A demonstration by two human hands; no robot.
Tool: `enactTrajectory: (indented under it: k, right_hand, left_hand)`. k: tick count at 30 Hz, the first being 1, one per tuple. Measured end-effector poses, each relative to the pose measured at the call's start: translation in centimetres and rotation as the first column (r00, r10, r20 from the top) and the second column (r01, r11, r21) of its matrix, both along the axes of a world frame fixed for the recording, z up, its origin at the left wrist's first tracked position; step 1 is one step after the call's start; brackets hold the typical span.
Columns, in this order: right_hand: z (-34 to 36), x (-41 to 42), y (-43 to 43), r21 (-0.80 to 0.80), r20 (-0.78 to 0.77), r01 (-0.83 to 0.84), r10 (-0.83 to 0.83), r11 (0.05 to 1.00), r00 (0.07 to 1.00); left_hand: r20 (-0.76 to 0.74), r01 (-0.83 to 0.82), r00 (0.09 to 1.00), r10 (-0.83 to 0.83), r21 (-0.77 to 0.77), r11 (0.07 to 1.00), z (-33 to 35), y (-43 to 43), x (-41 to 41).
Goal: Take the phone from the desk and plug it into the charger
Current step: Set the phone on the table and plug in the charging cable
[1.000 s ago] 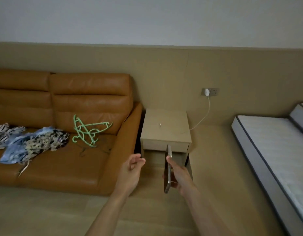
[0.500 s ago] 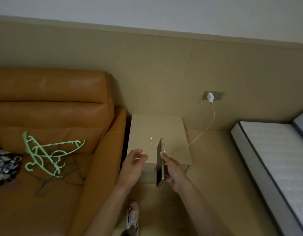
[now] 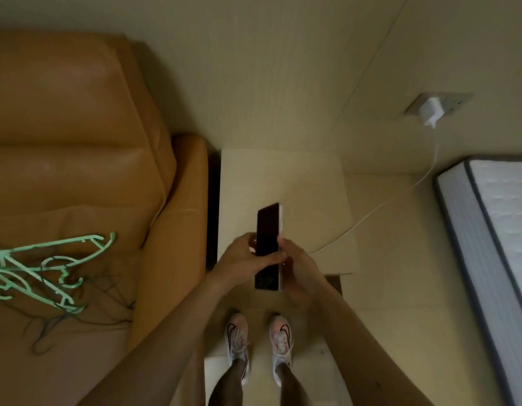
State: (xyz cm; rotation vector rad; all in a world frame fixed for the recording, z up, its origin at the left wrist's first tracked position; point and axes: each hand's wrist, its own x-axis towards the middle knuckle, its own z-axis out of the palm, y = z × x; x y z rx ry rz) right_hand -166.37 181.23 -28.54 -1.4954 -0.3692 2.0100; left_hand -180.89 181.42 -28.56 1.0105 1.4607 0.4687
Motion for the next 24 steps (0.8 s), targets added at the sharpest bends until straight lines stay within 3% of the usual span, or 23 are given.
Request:
enactTrajectory:
  k: [5,8,11,16,21,24]
  right_hand:
    - [-6.4,-0.4,4.4,-0.005,-0.016,-0.054,0.054,0.999,0.998]
    - [-9.5,-0.1,6.1,0.022,0.068,-0.166,0.164,0.986,0.984]
    - [-12.9,0.7,6.7,-0.004,0.179,-0.164,0.162,0.986,0.970]
    - [-18.3,2.2,6.1,-0.073,0.301,-0.078,0.096,0.994,0.949]
    - [-22.7,2.6,4.9,0.018,0.490,-0.219,0.182,0.976,0.852]
    - [-24.8,3.2,4.6,0.055,0.529,-0.243,0.178,0.969,0.830]
  left_hand:
    - [-0.107,-0.003,0.994,0.003,0.001,1.000,-6.2,4.9,-1.2]
    - [-0.207,0.002,0.978,-0.001,0.003,1.000,-10.2,7.3,-1.6]
    - [-0.330,0.001,0.944,-0.011,-0.030,1.000,-14.4,10.2,-1.2]
    - [-0.588,0.017,0.806,-0.072,-0.098,0.995,-20.4,14.7,0.6]
    - [-0.714,0.013,0.694,-0.091,-0.115,0.993,-25.0,17.5,1.5]
    - [-0.771,-0.020,0.633,-0.070,-0.107,0.994,-27.2,18.4,2.2]
